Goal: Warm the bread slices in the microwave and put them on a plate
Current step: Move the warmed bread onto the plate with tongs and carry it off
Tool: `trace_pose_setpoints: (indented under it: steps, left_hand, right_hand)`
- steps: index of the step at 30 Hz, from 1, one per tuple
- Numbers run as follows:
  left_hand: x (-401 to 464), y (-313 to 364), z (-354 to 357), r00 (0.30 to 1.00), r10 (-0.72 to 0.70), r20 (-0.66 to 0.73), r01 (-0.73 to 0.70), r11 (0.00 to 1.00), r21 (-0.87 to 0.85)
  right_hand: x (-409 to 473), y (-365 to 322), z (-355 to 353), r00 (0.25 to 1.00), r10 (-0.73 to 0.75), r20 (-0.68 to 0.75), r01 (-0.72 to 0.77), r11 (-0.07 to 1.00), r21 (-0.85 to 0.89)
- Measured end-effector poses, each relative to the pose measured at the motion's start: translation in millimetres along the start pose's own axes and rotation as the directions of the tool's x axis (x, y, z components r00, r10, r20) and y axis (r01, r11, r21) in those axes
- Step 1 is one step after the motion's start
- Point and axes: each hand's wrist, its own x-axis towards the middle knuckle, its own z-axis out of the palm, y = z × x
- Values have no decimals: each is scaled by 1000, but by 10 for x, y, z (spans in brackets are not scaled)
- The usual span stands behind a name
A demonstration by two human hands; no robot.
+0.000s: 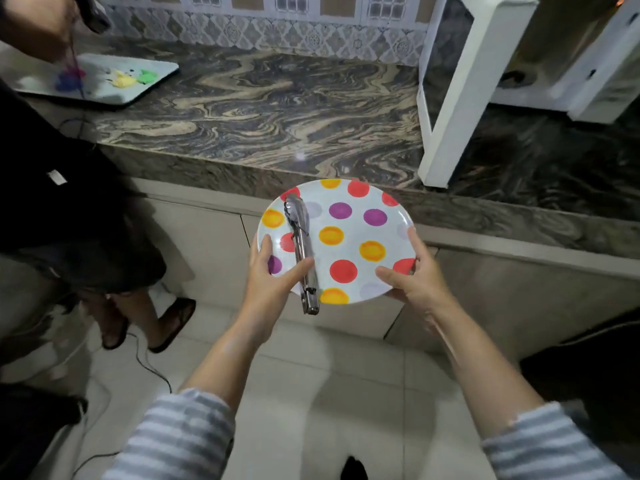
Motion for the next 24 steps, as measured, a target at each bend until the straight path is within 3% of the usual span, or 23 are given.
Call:
trace_pose_setpoints:
  steps: [11, 24]
  left_hand:
    - [-602, 149, 640, 980, -23, 197, 17, 999, 35]
    - [-326, 581, 2708, 936, 14, 351, 39, 989, -144]
  right_hand:
    - [-940, 148, -728, 970, -66, -234, 73, 997, 21]
    - [-790, -605, -2664, 923, -106, -369, 106, 994, -21]
